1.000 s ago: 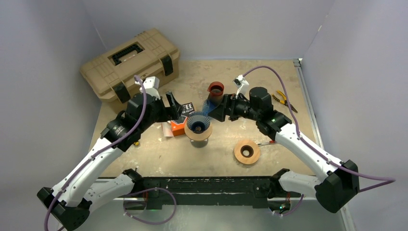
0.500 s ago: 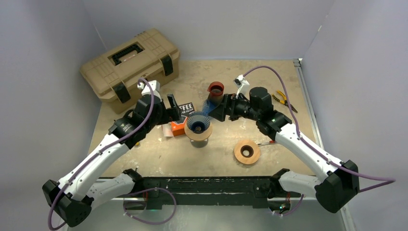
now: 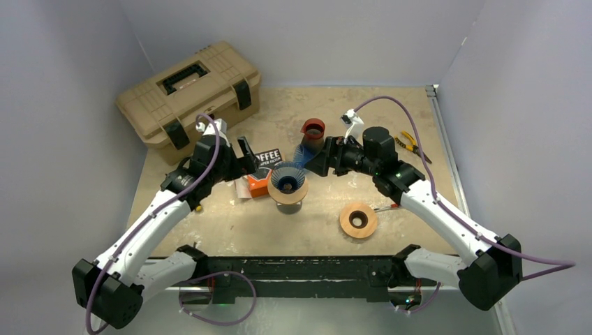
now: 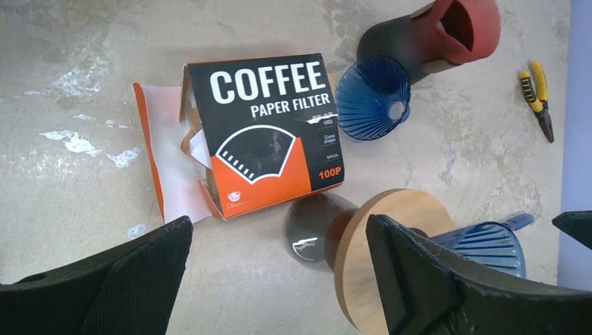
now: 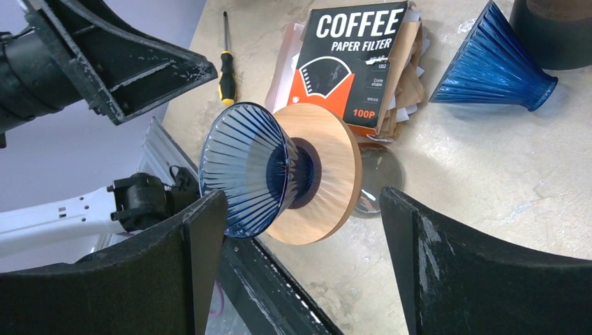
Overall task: Place the coffee filter in the dripper
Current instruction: Place the coffee dripper in the dripper holder, then pick up the coffee filter from the coffee filter holder.
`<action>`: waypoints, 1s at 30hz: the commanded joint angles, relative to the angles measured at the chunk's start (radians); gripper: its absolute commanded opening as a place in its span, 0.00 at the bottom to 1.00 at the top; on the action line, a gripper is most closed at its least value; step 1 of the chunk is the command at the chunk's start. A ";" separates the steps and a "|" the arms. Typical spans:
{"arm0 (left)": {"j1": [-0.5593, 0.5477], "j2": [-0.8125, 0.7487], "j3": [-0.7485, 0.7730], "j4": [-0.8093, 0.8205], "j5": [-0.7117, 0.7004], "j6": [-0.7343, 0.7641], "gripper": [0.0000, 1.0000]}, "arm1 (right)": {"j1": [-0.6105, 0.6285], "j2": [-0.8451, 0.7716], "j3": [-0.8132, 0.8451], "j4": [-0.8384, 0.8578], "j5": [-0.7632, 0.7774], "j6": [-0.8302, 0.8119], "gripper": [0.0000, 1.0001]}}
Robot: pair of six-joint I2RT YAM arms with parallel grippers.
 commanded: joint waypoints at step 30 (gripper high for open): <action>0.280 0.224 -0.224 0.377 0.476 -0.146 0.82 | -0.009 0.002 0.020 -0.010 0.031 -0.038 0.83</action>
